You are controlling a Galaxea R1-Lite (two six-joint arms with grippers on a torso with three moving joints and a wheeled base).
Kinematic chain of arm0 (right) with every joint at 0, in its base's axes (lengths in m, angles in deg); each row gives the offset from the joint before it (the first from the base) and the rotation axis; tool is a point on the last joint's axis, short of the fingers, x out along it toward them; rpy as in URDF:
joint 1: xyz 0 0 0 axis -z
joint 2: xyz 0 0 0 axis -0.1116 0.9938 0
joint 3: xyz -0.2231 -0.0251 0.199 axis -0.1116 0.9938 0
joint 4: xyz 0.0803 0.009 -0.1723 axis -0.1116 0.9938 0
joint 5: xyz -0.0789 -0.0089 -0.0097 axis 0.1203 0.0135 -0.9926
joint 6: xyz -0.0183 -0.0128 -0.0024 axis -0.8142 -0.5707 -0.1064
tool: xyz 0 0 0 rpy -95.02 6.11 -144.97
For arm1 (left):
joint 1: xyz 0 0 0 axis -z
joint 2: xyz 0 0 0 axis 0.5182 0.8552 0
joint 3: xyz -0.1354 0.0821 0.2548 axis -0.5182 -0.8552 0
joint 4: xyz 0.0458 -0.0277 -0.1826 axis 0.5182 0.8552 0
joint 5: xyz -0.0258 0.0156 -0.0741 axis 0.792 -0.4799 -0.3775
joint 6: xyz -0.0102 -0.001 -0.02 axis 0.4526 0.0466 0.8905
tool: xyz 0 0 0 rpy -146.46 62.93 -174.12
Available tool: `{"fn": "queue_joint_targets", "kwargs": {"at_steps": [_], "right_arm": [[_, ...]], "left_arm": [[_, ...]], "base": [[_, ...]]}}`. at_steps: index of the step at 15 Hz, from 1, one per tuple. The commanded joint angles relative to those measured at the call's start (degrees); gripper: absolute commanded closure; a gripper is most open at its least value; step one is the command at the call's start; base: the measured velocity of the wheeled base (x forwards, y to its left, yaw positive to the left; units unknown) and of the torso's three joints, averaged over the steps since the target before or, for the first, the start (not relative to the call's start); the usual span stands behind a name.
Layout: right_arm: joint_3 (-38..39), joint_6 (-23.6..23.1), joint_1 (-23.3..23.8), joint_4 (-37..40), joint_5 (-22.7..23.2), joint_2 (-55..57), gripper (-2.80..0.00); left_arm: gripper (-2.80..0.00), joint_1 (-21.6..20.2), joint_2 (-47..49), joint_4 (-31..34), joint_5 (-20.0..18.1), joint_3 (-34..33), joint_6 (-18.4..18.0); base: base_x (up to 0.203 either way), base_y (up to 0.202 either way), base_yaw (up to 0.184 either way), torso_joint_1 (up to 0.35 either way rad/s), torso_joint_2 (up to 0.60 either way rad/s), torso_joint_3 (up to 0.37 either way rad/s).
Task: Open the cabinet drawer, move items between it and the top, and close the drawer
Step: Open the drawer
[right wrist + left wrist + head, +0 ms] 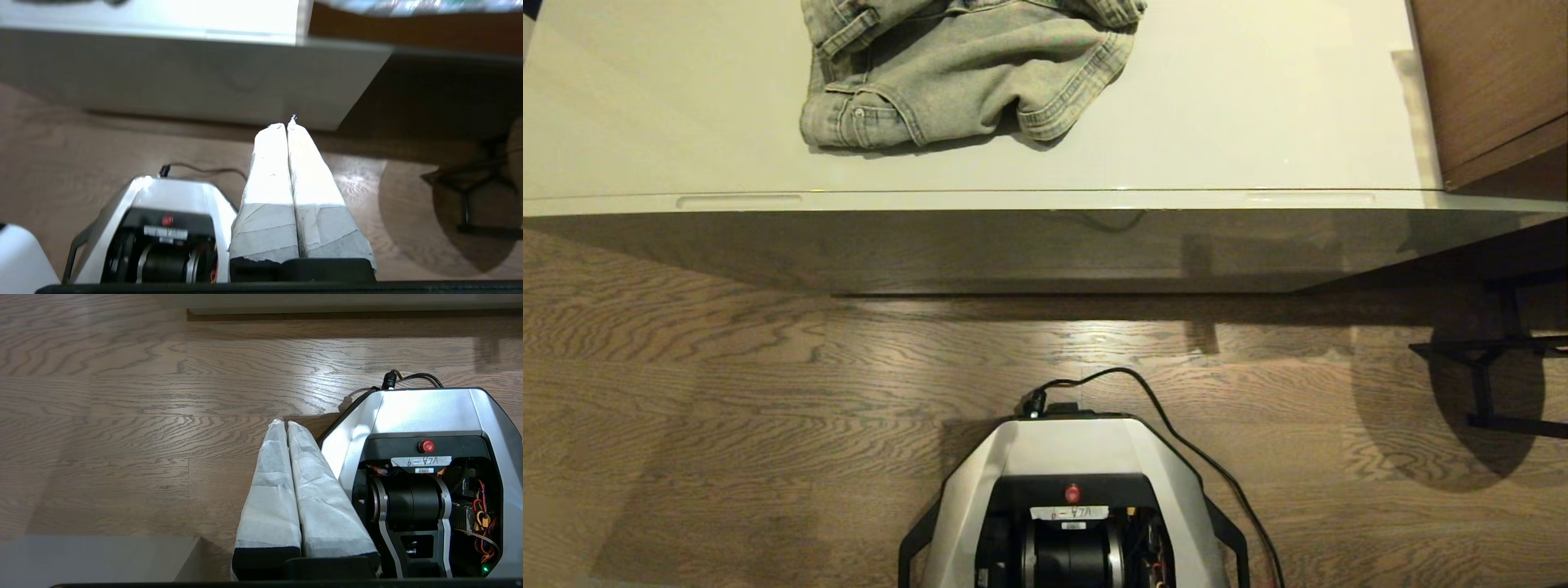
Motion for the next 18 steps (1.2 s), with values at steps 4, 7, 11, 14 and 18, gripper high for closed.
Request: {"fn": "queue_joint_targets", "kwargs": {"at_steps": [4,7,11,14,18], "right_arm": [[-22.8,6.2,1.4,2.6,-0.5,23.8,0.00],[-30.0,9.4,2.3,10.3,13.0,41.0,0.00],[-28.9,7.4,1.9,12.6,23.0,60.3,0.00],[-26.9,10.4,-2.0,3.3,22.0,70.0,0.00],[-25.6,21.9,-12.7,-12.8,10.6,74.1,0.00]], "left_arm": [[0.00,0.0,0.0,0.0,0.0,0.0,0.0],[0.00,0.0,0.0,0.0,0.0,0.0,0.0],[0.00,0.0,0.0,0.0,0.0,0.0,0.0],[0.00,0.0,0.0,0.0,0.0,0.0,0.0],[0.00,0.0,0.0,0.0,0.0,-0.1,0.0]], "base": [[0.000,0.000,0.000,0.000,0.00,0.000],[0.000,0.000,0.000,0.000,0.00,0.000],[0.000,0.000,0.000,0.000,0.00,0.000],[0.000,0.000,0.000,0.000,0.00,0.000],[0.000,0.000,0.000,0.000,0.00,0.000]]}}
